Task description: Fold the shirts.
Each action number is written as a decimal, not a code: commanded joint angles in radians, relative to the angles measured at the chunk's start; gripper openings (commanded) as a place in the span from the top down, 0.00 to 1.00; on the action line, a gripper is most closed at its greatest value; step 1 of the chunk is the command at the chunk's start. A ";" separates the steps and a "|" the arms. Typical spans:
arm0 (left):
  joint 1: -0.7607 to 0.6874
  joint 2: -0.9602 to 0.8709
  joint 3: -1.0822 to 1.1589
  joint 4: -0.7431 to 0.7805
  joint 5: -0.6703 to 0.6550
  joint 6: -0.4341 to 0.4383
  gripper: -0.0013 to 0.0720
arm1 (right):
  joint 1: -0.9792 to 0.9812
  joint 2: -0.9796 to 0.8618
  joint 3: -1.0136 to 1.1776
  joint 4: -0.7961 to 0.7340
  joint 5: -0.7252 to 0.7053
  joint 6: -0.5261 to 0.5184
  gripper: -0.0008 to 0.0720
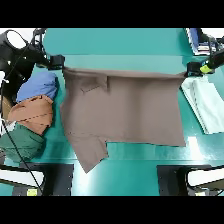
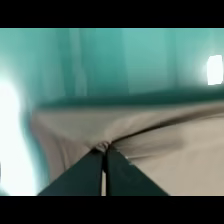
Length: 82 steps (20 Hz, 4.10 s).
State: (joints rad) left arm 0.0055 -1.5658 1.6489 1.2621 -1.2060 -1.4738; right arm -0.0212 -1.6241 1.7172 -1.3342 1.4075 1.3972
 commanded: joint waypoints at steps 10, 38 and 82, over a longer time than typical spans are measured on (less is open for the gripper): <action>0.002 0.102 -0.482 -0.029 0.082 -0.018 0.62 | -0.003 0.192 -0.549 0.122 -0.178 0.000 0.84; 0.003 0.749 -1.291 -0.254 0.032 -0.062 0.39 | -0.117 0.620 -0.552 0.166 0.007 -0.037 0.52; -0.116 1.016 -0.920 -0.079 -0.294 -0.133 0.95 | -0.300 0.956 -0.968 0.092 0.122 0.017 0.97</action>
State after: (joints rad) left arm -0.1112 -0.5514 0.6910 1.1709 -1.5215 -1.6077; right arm -0.4202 -0.7052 0.6552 -1.2179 1.5566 1.3533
